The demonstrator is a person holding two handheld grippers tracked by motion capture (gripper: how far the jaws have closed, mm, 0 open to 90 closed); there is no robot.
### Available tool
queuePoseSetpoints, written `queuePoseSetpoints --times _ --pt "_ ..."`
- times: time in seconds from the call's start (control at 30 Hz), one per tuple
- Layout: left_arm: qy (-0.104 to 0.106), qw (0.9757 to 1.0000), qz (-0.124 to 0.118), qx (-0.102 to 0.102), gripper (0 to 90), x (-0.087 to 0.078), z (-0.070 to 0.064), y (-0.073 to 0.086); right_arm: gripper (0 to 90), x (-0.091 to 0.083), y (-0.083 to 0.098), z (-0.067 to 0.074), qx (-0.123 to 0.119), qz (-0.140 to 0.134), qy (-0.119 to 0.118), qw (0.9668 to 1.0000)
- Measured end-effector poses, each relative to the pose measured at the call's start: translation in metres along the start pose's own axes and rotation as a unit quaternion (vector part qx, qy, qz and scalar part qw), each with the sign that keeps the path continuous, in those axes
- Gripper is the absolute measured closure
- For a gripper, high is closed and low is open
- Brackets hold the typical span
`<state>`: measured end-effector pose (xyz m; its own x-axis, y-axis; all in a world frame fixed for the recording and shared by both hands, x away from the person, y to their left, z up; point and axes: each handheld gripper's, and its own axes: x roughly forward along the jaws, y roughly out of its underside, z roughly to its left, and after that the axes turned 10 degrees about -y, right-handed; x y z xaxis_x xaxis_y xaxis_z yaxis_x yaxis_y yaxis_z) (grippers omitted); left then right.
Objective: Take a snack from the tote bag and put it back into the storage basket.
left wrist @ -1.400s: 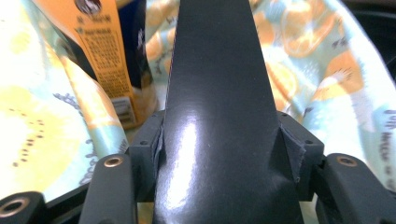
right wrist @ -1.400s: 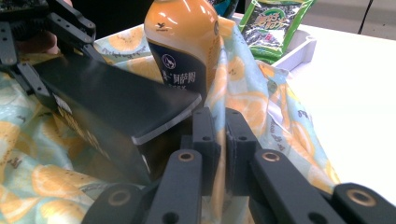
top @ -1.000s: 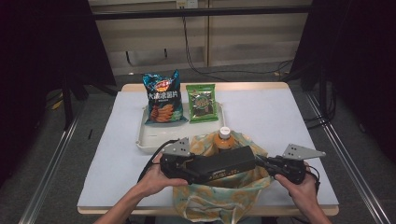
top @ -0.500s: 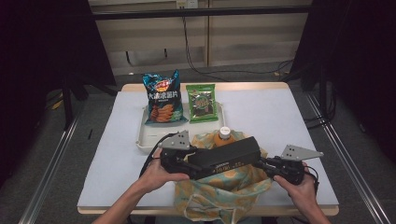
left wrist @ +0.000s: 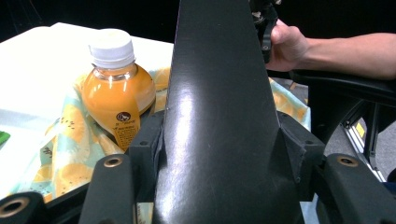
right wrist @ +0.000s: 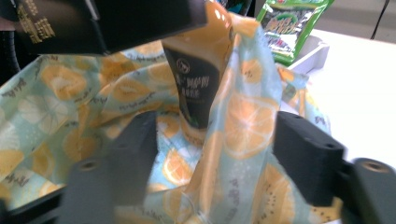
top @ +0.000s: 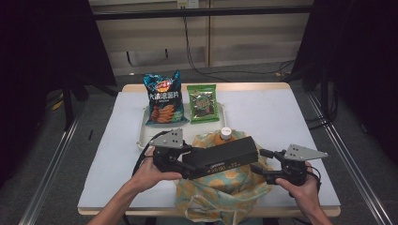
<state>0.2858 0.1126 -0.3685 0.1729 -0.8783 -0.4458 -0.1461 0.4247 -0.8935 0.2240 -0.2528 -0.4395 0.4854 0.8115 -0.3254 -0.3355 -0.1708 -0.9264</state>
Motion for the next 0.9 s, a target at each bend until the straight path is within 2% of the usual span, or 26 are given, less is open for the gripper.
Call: queuePoseSetpoints --times 0.07,0.2,0.37,0.5,0.53,0.6,0.67,0.83,0.9 --pt "-0.005 1.0 0.005 0.003 43.2 -0.004 0.001 0.001 18.6 -0.001 -0.001 0.002 -0.002 -0.009 0.008 0.9999" --pt "-0.01 0.9999 0.003 -0.006 43.2 -0.013 0.003 0.008 7.3 -0.003 -0.001 0.008 -0.007 -0.023 0.022 0.9995" --pt "-0.019 0.9997 -0.002 -0.014 43.2 -0.026 0.011 0.011 1.9 -0.001 0.001 0.013 -0.004 -0.02 0.016 0.9997" --pt "-0.024 0.9995 -0.002 -0.018 43.2 -0.033 0.017 0.014 0.0 0.003 0.001 0.018 -0.012 -0.022 0.004 0.9997" --pt "-0.025 0.9996 0.001 -0.015 43.2 -0.034 0.018 0.014 0.0 0.002 0.001 0.02 -0.015 -0.021 0.007 0.9996" --pt "-0.022 0.9997 0.002 -0.013 43.2 -0.036 0.02 0.014 0.0 0.002 0.002 0.022 -0.003 -0.029 0.013 0.9995" --pt "-0.026 0.9995 0.002 -0.014 43.2 -0.039 0.02 0.014 0.0 0.001 0.003 0.023 -0.007 -0.035 0.011 0.9993" --pt "-0.031 0.9994 -0.003 -0.014 43.2 -0.046 0.026 0.013 1.2 -0.007 0.008 0.03 -0.007 -0.045 0.037 0.9983" --pt "-0.028 0.9995 -0.005 -0.012 43.2 -0.049 0.028 0.013 1.2 -0.01 0.009 0.029 -0.003 -0.051 0.038 0.998"
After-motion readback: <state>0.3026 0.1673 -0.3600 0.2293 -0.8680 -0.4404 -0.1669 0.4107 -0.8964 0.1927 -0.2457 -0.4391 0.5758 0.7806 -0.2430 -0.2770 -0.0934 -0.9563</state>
